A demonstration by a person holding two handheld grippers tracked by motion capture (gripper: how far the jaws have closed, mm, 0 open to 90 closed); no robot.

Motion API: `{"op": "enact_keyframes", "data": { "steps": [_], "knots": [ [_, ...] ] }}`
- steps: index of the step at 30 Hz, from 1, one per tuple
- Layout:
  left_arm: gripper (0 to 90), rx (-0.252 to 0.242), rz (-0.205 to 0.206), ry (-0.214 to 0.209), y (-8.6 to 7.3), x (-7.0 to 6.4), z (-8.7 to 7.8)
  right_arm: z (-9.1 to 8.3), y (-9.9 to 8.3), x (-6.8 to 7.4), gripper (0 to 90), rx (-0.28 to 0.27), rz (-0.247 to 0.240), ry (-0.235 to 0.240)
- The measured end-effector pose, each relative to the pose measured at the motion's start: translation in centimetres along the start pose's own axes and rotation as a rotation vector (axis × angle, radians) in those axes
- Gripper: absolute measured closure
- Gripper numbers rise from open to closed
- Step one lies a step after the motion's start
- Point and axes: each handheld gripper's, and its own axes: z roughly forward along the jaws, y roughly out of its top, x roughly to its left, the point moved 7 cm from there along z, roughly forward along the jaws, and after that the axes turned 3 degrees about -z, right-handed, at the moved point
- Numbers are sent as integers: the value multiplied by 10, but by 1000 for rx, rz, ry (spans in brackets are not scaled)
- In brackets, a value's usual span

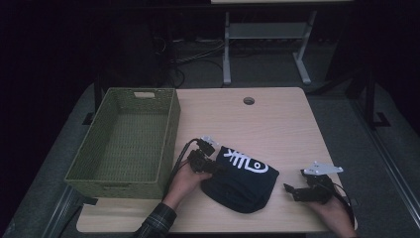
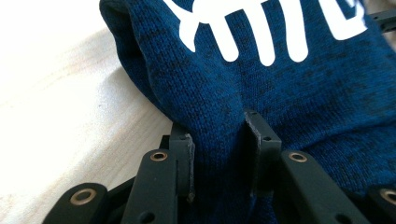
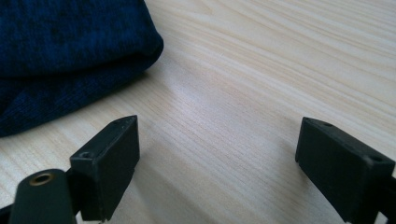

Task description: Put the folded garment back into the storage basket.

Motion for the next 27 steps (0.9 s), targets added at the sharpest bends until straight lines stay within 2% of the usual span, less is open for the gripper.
{"op": "enact_keyframes", "data": {
  "steps": [6,16,21,27],
  "knots": [
    [694,-7,9,-11,9,-10,-15,0,0,0,134,0,2,0],
    [695,21,76,1,24,-29,-43,0,0,0,134,2,5,0],
    [695,23,110,-15,31,-33,-56,0,0,0,134,2,5,0],
    [697,24,123,-22,35,-35,-68,0,0,0,134,1,5,0]
  ]
}}
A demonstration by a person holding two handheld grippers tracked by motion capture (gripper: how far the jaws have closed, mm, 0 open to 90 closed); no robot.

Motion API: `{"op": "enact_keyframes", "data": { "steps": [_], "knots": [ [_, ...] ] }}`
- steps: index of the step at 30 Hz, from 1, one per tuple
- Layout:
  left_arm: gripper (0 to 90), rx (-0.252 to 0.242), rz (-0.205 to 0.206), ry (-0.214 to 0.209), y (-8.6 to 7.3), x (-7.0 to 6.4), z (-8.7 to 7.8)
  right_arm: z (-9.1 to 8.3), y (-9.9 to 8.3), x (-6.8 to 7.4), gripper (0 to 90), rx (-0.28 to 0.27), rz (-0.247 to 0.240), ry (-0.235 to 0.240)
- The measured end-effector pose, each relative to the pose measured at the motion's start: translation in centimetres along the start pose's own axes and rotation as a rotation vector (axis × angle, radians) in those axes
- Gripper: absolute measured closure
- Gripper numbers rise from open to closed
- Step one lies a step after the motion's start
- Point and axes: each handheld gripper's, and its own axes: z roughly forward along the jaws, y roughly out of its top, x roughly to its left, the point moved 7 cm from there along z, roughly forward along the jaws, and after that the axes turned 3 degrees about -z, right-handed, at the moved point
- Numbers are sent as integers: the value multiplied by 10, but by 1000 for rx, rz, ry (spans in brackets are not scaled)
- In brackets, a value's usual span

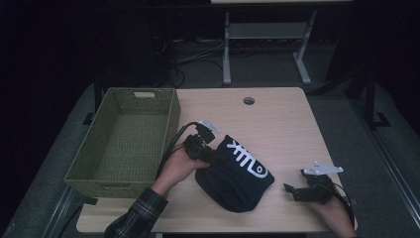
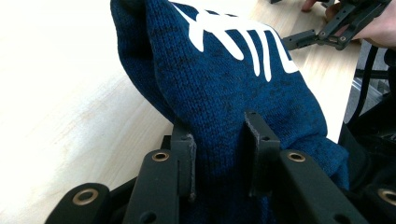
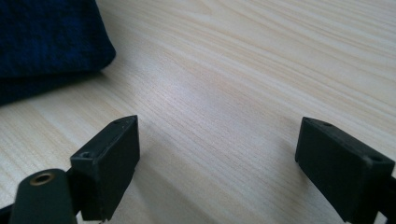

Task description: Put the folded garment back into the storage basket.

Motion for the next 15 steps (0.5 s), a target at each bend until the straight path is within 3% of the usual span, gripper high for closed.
{"op": "enact_keyframes", "data": {
  "steps": [15],
  "knots": [
    [699,9,9,6,8,-4,-38,0,0,0,136,-1,-1,1]
  ]
}}
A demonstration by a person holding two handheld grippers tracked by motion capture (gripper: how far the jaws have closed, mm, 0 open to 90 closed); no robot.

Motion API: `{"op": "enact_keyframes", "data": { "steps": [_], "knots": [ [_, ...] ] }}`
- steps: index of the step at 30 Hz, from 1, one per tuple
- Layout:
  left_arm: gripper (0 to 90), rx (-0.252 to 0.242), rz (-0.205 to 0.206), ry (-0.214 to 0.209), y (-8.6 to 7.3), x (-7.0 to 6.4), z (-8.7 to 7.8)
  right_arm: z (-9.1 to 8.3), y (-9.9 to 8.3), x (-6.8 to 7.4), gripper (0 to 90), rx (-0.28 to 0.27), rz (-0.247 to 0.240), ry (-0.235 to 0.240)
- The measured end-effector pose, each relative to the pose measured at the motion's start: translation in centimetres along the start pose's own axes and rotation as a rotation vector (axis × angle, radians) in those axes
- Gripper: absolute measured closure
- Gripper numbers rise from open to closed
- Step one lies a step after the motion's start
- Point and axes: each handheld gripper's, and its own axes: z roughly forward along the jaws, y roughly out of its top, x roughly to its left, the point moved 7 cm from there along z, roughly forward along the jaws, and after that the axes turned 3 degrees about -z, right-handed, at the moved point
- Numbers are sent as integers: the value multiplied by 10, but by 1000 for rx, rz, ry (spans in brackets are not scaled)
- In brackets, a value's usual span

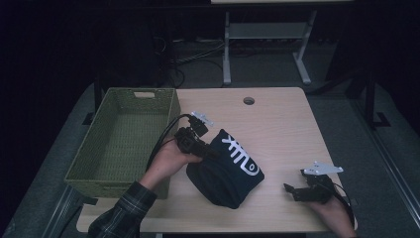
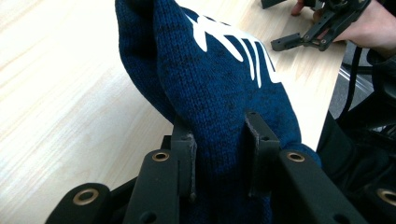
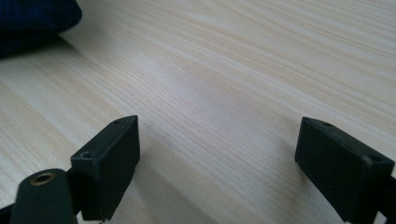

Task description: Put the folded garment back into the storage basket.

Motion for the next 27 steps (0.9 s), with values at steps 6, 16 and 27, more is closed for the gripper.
{"op": "enact_keyframes", "data": {
  "steps": [6,16,27],
  "knots": [
    [701,-2,10,-1,4,-4,-16,0,0,0,137,0,0,0],
    [702,-15,7,18,8,-1,-47,0,0,0,138,0,1,-2],
    [701,-51,-23,56,6,9,-85,0,0,0,139,-1,2,-2]
  ]
}}
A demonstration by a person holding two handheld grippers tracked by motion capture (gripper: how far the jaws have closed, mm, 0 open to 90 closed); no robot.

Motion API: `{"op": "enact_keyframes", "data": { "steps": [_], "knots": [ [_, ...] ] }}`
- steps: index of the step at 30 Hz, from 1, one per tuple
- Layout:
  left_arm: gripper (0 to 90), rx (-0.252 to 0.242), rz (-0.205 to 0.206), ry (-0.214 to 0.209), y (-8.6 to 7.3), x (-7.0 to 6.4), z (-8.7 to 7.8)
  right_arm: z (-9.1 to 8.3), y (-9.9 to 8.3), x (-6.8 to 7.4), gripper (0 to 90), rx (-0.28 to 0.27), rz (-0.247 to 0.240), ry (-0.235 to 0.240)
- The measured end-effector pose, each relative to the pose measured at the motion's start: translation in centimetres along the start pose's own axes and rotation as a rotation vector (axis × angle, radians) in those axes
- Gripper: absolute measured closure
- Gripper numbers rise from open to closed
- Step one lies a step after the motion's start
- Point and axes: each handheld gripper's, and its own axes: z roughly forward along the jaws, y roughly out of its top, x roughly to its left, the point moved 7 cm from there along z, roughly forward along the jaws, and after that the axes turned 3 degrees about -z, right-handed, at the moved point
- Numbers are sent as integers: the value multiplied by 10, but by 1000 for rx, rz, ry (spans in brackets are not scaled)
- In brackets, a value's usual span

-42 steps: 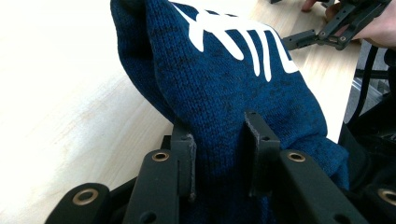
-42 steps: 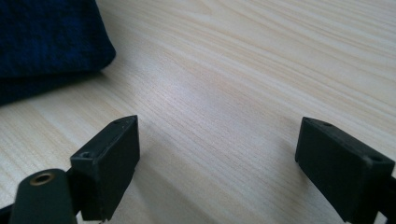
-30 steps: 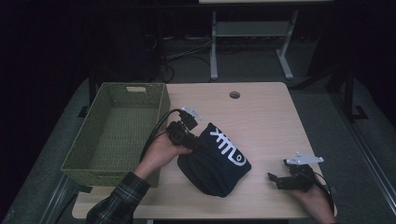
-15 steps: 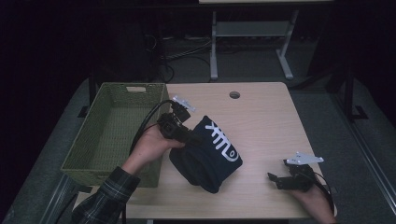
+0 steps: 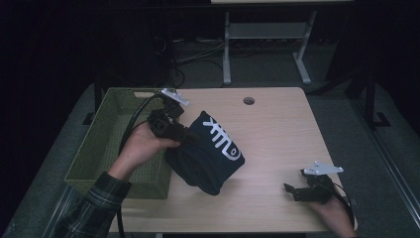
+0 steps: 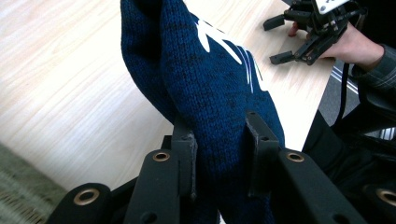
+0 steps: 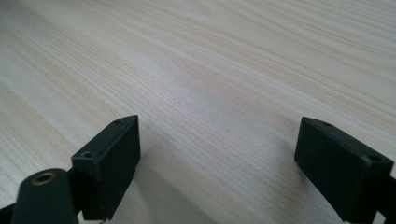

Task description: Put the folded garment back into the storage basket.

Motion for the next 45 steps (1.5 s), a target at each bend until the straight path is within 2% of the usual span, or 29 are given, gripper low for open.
{"op": "enact_keyframes", "data": {
  "steps": [6,19,27,37,45],
  "knots": [
    [702,-25,-11,12,-2,5,-21,0,0,0,139,0,0,0],
    [702,-49,-47,70,-8,19,-66,0,0,0,140,4,8,-2],
    [702,-89,-89,105,-15,32,-96,0,0,0,140,1,4,-3],
    [704,-153,-147,169,-28,49,-139,0,0,0,140,1,3,-3],
    [706,-188,-192,201,-45,62,-161,0,0,0,140,1,5,-5]
  ]
}}
